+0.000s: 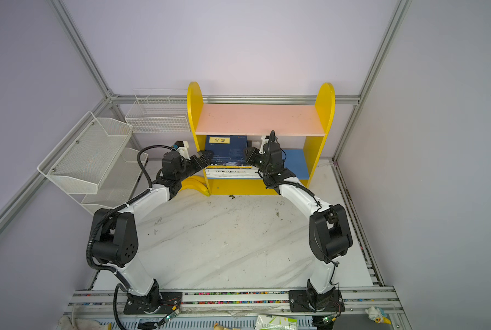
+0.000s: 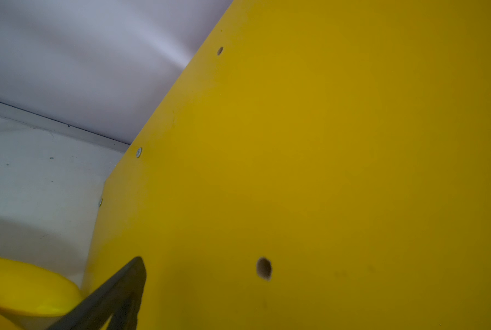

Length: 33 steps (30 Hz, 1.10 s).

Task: Stacking books/files
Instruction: Place the book on the bookshelf.

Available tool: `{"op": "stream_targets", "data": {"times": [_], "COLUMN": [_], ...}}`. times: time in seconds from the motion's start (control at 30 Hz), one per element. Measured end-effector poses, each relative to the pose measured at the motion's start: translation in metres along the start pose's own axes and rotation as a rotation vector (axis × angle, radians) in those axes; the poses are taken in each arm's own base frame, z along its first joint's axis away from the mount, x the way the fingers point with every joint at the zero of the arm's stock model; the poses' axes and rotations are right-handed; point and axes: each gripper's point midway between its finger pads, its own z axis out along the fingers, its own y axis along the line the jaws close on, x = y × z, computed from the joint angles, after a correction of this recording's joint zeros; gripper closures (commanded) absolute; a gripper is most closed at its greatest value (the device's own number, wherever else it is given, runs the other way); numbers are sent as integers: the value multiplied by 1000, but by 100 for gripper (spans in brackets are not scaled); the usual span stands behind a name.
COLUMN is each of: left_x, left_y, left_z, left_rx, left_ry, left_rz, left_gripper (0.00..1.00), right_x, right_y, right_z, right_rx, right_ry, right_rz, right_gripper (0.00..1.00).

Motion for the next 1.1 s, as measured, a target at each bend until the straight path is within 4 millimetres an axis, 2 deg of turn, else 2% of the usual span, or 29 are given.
{"op": "stream_targets", "data": {"times": [0.1, 0.37, 0.53, 0.6, 0.67, 0.8, 0.93, 1.1], "left_x": [-8, -40, -47, -48, -48, -54, -55, -48], "left_y": [-3, -26, -30, -30, -32, -37, -38, -31], "left_z": [-13, -54, -77, -84, -90, -100, -102, -100], "left_rx": [18, 76, 73, 69, 69, 74, 74, 60], "left_ry": [-29, -144, -196, -206, -215, -239, -245, -231], "left_rz": [-11, -13, -6, -5, -3, 2, 3, -4], "left_gripper": [0, 0, 0, 0, 0, 0, 0, 0], "right_x": [4, 8, 7, 8, 6, 5, 2, 0], "right_y": [0, -2, -2, -2, -1, 0, 0, -5], "right_z": [2, 7, 14, 15, 17, 17, 16, 3], "right_rx": [-1, 0, -4, -4, -5, -4, 7, 47], "right_ry": [8, 17, 15, 15, 11, 4, -11, -34], "right_rz": [-1, -1, -3, -2, -3, -13, -32, -57], "right_gripper": [71, 74, 74, 72, 64, 63, 62, 61]}}
